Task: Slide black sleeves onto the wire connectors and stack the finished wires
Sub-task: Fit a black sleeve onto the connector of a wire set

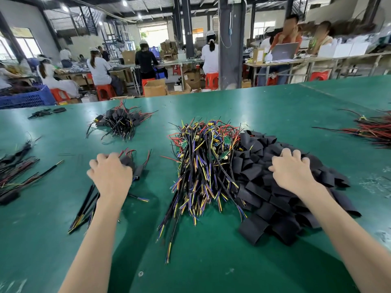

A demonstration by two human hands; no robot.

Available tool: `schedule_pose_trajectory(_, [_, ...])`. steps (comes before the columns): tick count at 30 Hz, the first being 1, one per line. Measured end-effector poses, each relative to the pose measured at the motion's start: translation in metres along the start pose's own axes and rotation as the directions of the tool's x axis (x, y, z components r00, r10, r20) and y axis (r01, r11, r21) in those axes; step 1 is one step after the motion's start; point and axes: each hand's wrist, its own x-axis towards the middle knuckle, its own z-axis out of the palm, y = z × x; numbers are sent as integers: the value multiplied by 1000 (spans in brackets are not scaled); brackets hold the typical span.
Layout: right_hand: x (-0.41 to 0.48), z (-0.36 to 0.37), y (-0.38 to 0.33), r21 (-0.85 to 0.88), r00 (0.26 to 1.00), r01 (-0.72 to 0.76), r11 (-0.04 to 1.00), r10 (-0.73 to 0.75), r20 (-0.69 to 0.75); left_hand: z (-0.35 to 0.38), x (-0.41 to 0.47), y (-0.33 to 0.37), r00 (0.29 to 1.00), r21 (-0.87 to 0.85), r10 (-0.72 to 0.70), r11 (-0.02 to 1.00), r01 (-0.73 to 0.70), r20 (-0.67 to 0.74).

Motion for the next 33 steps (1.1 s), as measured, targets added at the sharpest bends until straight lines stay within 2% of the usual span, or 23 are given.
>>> schedule_pose_trajectory(3, [0,3,-2,-26,998,-23,999,22,-52,-8,-4,40,989,-223,133,964,-143,-58])
schedule_pose_trajectory(5, [-1,3,-4,-22,994,-47,999,44,-101,-10,-7,74,960,-364,277,890,-276,-50])
schedule_pose_trajectory(7, [-3,3,-6,-13,989,-57,998,54,-140,-12,-10,109,929,-442,369,830,-341,-23])
schedule_pose_trajectory(9, [-4,3,-6,2,986,-58,998,57,-159,-12,-7,138,913,-405,395,855,-324,104])
schedule_pose_trajectory(11, [-4,3,-5,31,985,-62,998,66,-159,-11,-3,157,881,-263,346,927,-267,323])
schedule_pose_trajectory(13, [-5,2,-4,47,985,-78,996,84,-152,-10,0,164,870,-194,293,953,-233,395])
schedule_pose_trajectory(17, [-6,2,-5,67,979,-98,993,109,-174,-10,-4,162,910,-224,305,943,-247,279])
schedule_pose_trajectory(20, [-7,2,-6,126,968,-107,986,133,-213,-21,-6,160,922,-363,366,882,-300,128])
schedule_pose_trajectory(22, [-7,1,-7,148,959,-135,980,167,-231,-31,-8,162,927,-550,375,777,-307,12])
schedule_pose_trajectory(24, [-8,-1,-8,167,948,-153,974,193,-255,-43,-14,165,920,-739,371,583,-339,-129])
schedule_pose_trajectory(26, [-9,-3,-9,180,940,-153,972,199,-276,-53,-20,165,902,-804,348,442,-397,-254])
schedule_pose_trajectory(28, [-9,-6,-10,210,934,-128,969,189,-303,-59,-24,162,883,-794,358,417,-443,-304])
schedule_pose_trajectory(33, [-9,-17,-18,326,929,1,945,120,-351,-73,-25,139,823,-696,405,452,-558,-397])
